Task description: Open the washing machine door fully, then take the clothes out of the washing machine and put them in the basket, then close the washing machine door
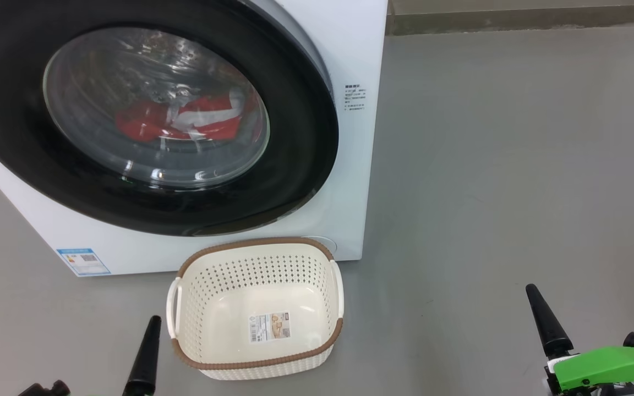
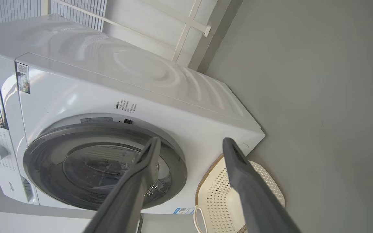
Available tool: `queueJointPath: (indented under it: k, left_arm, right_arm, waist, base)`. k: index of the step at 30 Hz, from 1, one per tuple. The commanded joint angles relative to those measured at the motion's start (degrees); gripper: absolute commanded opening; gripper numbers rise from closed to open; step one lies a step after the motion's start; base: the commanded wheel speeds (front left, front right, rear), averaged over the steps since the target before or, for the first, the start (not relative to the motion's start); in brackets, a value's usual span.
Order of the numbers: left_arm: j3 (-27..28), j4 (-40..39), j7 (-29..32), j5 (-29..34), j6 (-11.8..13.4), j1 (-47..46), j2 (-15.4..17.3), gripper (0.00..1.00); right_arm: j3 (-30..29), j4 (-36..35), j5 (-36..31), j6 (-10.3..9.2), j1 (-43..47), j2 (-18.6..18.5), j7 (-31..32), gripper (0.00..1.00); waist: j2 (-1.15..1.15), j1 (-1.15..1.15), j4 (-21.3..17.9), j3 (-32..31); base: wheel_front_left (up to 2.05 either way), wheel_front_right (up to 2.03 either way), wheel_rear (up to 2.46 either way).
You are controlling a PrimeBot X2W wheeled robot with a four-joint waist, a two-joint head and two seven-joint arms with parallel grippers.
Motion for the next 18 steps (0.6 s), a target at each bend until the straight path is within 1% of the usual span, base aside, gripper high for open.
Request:
queueJointPath:
  k: [1, 18]
  left_arm:
    - [0.34, -1.83, -0.66, 1.40, 0.08, -0.32, 0.87, 1.00]
    - [-0.94, -4.57, -3.68, 15.14, 2.00, 0.55, 1.04, 1.00]
  right_arm:
    - [0.59, -1.66, -1.04, 0.17, -0.79, -1.05, -0.56, 1.00]
    - [3.24, -2.58, -13.67, 0.24, -0.04, -2.28, -3.59, 1.00]
  waist:
    - [0.00, -0.01, 0.00, 0.00]
    - [0.00, -0.01, -0.21, 0.07]
  base:
    - [0.00, 0.00, 0.00]
    - [0.00, 0.00, 0.00]
